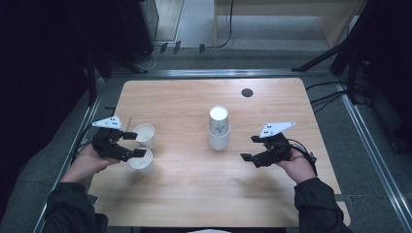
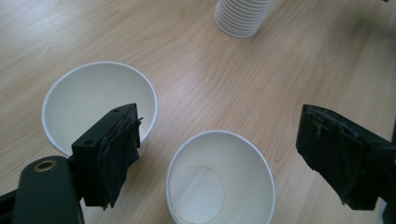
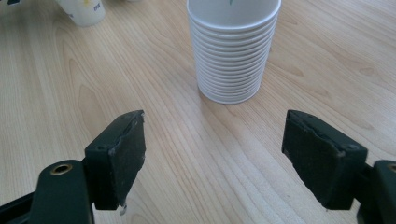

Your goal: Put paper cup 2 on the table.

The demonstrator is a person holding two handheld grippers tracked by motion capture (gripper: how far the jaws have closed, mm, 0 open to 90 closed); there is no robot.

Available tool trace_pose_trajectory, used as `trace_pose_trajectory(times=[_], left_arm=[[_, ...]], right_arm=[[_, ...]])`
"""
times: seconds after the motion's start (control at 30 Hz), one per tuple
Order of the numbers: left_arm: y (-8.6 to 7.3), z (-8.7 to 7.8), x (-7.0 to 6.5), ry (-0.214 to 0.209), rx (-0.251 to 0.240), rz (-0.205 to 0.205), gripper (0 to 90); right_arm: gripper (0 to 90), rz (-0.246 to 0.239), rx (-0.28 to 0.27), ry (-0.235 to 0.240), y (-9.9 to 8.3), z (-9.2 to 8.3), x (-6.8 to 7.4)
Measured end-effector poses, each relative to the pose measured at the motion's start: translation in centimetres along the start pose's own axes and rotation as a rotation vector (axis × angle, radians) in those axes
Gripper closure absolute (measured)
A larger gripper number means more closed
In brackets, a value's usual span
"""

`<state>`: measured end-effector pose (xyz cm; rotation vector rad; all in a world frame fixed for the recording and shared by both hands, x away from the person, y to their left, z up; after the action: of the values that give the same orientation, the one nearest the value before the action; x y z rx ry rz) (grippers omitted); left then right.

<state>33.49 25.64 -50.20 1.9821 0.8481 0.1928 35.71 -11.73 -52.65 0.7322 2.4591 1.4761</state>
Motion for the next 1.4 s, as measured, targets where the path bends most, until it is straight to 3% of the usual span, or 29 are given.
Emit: trace_pose_trajectory(times=[0.2,0.47,0.67,1.0,1.4], left_arm=[[1.0,0.7,-0.7,0.013,-0.005,-0.018,14.3],[2.5,1.5,-2.3,-0.029,-0.049,-0.036,14.4],[3.0,2.5,-3.0,0.006,-0.043,-0.036,14.6],[3.3,4.8,-4.2,0.038,-0.050,-0.018,14.7],[3.8,7.2,-7.1,0.021,-0.037,0.023,14.7]], right_arm=[[21.8,-0.002,0.001,0.001,0.0,0.0,-0.1],[21.9,-0.004,-0.001,0.003,0.0,0.0,0.0],[21.8,-0.001,0.004,0.005,0.0,0.0,0.1],[21.8,-0.008,0.011,0.005,-0.2,0.0,0.1],[21.8,-0.013,0.014,0.012,-0.2,0.2,0.2]])
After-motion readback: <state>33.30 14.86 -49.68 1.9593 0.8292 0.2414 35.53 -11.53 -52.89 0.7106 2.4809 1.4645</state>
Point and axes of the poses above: each handheld gripper's, and its own axes: z roughly forward along the jaws, y roughly out of its top, x roughly to its left, the point moved 9 cm from there along z, roughly forward along the jaws, and after that the axes turned 11 degrees about -x, right-handed, at the moved point
